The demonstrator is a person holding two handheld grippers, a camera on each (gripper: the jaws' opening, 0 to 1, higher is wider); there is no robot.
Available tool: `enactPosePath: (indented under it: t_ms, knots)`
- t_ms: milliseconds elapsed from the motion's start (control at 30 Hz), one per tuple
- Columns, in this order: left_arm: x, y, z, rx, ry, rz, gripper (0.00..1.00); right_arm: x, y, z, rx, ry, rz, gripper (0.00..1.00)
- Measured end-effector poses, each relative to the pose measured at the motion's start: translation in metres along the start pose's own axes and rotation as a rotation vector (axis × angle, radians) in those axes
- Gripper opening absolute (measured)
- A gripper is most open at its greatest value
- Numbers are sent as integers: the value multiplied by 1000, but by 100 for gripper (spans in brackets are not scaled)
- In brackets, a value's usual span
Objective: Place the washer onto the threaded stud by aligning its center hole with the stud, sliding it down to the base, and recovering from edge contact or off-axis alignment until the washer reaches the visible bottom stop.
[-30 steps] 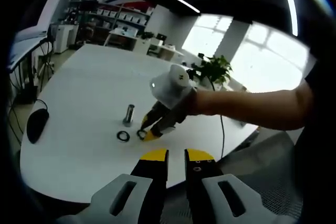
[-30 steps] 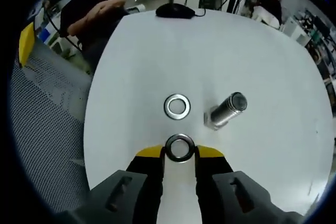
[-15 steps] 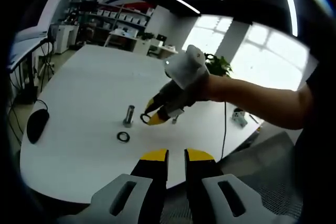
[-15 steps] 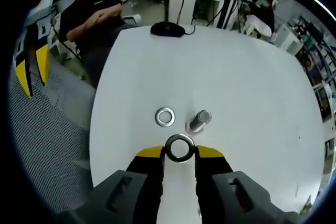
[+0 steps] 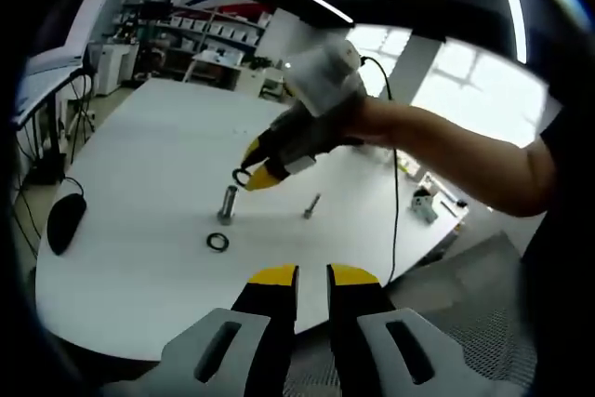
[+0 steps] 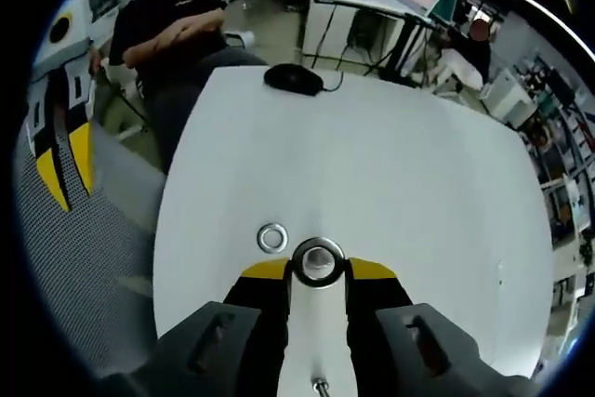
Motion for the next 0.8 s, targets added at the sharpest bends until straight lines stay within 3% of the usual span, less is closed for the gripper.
enactPosePath:
  t_ms: [100,300,567,800]
  knots:
    - [0,0,0,0,0,0,10,0,-1,-5,-33,7,59,23]
    - [0,0,0,4,2,2,10,1,0,-13,-56,33,91,23]
    - [0,0,0,2,2,4,10,4,7,-22,-58,81,76,23]
    - [0,0,0,-1,2,7,10,6,7,-30,-99,100,123,23]
Point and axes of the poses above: the point that each gripper's makers call its tool centre point, and the gripper's own axes: z roughly backward along the fingers, x roughly to its right, y roughly out of its top, the point moved 7 cm from there along z, roughly backward along the fingers, and after that the axes turned 14 degrees about -y, right-handed, at the moved point
